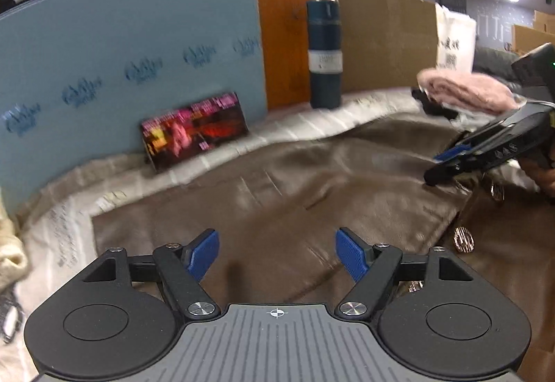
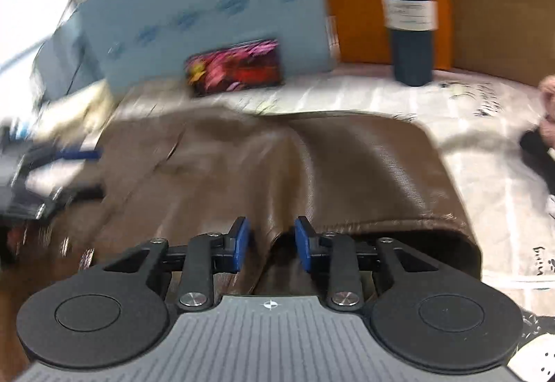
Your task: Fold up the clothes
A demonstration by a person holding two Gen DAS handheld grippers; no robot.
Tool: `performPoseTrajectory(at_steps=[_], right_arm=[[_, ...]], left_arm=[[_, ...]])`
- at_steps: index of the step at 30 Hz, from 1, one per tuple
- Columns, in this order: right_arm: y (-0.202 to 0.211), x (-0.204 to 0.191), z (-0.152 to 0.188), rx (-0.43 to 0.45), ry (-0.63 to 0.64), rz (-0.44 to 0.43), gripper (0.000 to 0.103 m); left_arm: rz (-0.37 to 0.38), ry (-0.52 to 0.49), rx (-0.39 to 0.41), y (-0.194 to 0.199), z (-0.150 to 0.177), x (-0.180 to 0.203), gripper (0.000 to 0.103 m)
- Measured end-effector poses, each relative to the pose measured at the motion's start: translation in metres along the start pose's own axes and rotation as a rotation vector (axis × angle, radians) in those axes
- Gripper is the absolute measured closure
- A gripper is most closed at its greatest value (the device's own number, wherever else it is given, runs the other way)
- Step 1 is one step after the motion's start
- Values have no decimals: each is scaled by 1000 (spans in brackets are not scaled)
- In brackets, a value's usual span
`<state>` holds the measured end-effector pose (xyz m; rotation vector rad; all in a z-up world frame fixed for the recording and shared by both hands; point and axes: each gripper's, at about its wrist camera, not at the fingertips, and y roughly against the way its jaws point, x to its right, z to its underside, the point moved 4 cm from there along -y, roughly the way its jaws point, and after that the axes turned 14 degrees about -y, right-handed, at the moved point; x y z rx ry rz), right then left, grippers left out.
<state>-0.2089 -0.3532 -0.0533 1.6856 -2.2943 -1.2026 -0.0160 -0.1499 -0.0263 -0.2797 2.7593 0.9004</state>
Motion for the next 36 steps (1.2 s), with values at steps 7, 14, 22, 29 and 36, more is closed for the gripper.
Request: performPoseTrajectory(at_steps=[7,14,22,29,36], right_arm=[[38,-3,-2,52,-13,-37,63],[40,23,-32,171,-146,-58,47],[7,46,-28,88,-174,26,39],[69,8,-8,269,54,26,8],[128,-21,44,384,237,19,0]], left_arm=[[40,-23,-29,-5,9,7,27],[35,-25,-23,-5,9,7,26],[10,-19,89,35,4,0,19],[-74,-43,216,101,18,27,10],[-186,-87,302,156,42,66,4]])
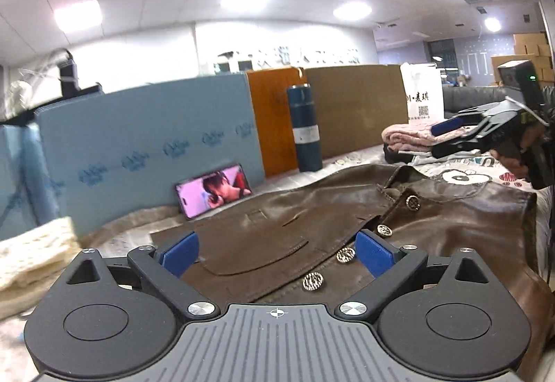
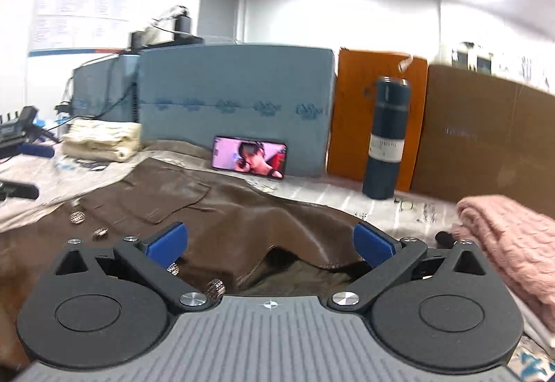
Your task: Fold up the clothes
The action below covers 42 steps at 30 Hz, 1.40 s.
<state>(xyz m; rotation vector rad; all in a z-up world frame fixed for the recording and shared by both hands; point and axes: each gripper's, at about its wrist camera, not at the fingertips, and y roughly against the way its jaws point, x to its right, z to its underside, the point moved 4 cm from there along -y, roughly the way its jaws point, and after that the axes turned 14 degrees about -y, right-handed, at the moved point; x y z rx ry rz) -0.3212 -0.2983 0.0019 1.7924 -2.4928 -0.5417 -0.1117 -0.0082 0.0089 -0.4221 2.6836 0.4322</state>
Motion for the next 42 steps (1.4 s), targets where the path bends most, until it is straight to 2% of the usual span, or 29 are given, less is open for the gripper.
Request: performPoseTrajectory(at_steps=[3,9,12,13,18,20,24,29,31,35,38,42], right_arm=[[23,-11,14,29,12,-1,0],[45,-25,45,8,-48,-44,0],[47,-36,50,-13,-53,-96,0],[47,-39,51,-21,-55,-113,0],[45,-59,56,-69,-25,-196,0],[45,-68,59,-96,-7,-251,0],[47,-86,65,-153,45,-373,0],[56,-119,78,-244,224,-510,0],[58,-127,84,-273,302,-502,0],[65,-133,97,-307,400,-454,0],[71,-135,108,-312,461,-406,0],[78,-135,121,-310,525,-361,0]], left_arm=[[22,-18,27,21,2,14,3],[268,-112,-5,41,5,50,3],[373,-219,-50,41,7,69,3],[387,-257,-60,43,8,76,3],[348,-437,-133,37,10,96,3],[336,-460,-149,33,11,98,2],[321,-434,-147,31,12,96,2],[310,-284,-119,31,12,80,2],[305,-267,-107,35,12,81,2],[354,-299,-88,43,14,94,2],[380,-362,-90,45,14,110,2],[352,-504,-123,39,18,134,2]])
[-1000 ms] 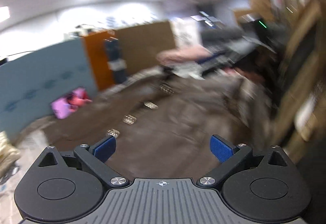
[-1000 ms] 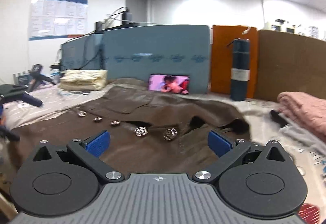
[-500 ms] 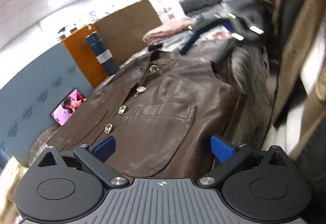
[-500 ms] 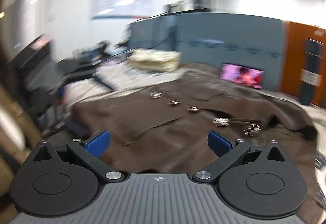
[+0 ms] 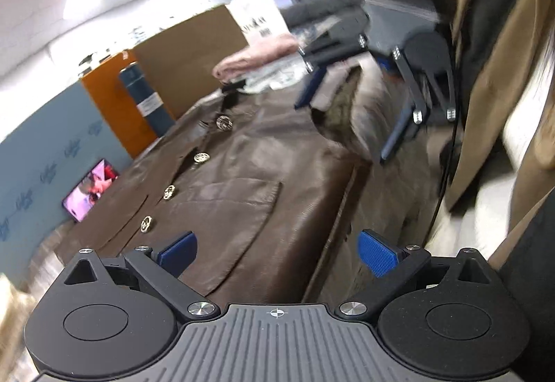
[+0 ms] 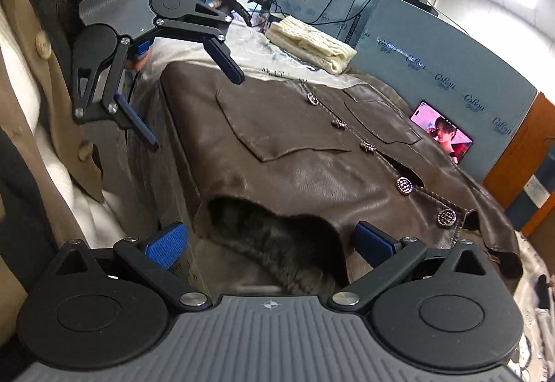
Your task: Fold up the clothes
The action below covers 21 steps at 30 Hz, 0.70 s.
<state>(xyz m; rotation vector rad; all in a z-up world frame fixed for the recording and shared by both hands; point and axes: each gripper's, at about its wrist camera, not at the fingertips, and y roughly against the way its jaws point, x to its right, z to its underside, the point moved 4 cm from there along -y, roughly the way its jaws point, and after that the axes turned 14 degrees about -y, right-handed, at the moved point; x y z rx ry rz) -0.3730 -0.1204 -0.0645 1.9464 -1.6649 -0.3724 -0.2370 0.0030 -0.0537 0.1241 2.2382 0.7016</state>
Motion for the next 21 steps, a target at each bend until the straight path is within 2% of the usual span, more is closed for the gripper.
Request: performPoseTrajectory(at_steps=[3,9,13,17,20,21], right_arm=[[-3,-3,6,-6,24,28,0],[-8,-5,5,8,86,47,0],[-12,-3,-8,56,103,42,0],[-20,-2,-26,126,95,26,0],[-29,-3,-39,156,95,-4,6],[-31,-3,-42,157,98,-23,19]], left_arm=[[-74,-78,-26,-10,-1,7,2],[-153,57,60,0,3,-20,2],[-174,142,112,5,5,-36,2],[-167,149,132,3,6,-40,2],[-158,141,144,3,9,-40,2],[-157,144,145,4,11,-40,2]])
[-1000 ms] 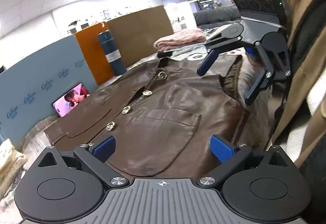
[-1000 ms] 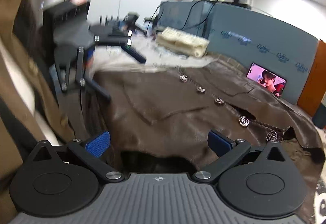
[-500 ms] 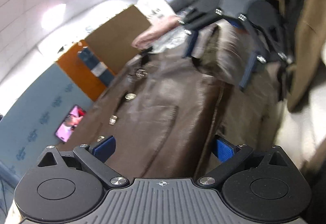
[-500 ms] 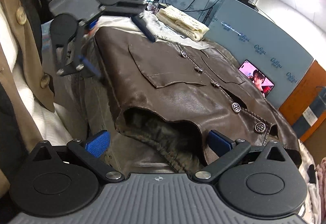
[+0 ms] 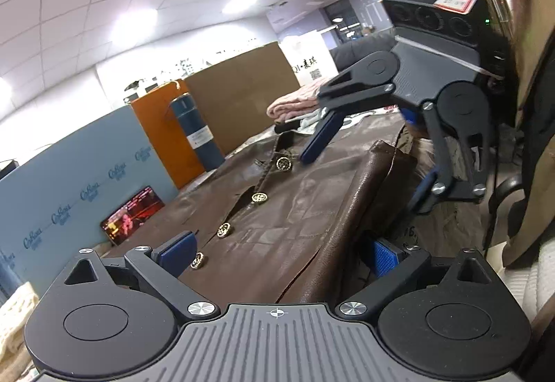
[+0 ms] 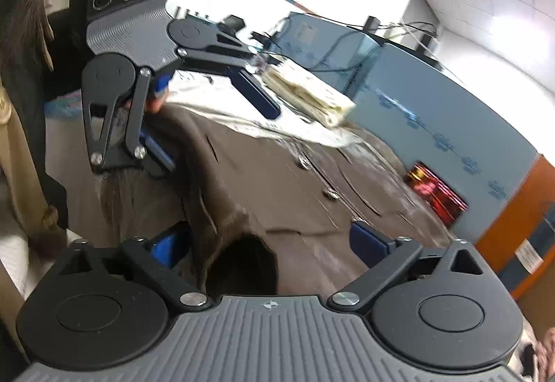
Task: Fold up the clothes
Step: 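Grasp a jacket edge with the right gripper while the left gripper grasps another edge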
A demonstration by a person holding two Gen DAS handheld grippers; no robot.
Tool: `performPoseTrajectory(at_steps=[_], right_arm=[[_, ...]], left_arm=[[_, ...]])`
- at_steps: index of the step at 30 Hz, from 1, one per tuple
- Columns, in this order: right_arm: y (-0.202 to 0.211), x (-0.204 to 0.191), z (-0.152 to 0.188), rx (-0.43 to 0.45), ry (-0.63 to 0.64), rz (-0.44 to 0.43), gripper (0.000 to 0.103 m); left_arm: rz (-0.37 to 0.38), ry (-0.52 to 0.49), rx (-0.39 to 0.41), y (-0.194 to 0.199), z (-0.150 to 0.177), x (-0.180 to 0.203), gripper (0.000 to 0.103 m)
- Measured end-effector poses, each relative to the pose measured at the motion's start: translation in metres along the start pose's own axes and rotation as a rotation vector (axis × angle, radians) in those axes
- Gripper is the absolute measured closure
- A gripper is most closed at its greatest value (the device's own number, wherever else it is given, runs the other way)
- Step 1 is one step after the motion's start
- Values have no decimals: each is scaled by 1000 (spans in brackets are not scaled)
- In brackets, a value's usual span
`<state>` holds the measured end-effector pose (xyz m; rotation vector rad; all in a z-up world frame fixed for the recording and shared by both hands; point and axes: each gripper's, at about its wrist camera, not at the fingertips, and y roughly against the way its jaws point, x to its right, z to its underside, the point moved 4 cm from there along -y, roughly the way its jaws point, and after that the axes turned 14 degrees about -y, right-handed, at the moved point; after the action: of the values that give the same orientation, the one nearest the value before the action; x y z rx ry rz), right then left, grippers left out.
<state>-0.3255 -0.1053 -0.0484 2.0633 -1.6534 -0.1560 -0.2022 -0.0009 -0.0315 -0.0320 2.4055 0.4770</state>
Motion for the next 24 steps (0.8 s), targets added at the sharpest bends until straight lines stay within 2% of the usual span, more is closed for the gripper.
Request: performPoseTrajectory(at_steps=[1,4,6,10,15,18,24], right_arm=[[-2,0,-1,-6,-3,-26,42],[-5,3,-4,-28,-44,-95,71],[-4,12,-7,-7,-89,-101,78],[3,41,-17,87,-242,-104,81],[6,49,-21,88,-275,-103,81],[7,51,-19,82,-308,-96,81],[2,46,-20,73,-304,-122,80]], left_arm=[[-4,1,0,2,1,0,2],[-23,2,-11,7,8,-3,2],[-30,8,-24,13,15,-5,2],[-65,8,-44,21,27,-12,3],[-75,12,-28,24,35,-25,6],[-103,7,12,31,31,-30,9],[-156,119,114,41,32,-48,9]])
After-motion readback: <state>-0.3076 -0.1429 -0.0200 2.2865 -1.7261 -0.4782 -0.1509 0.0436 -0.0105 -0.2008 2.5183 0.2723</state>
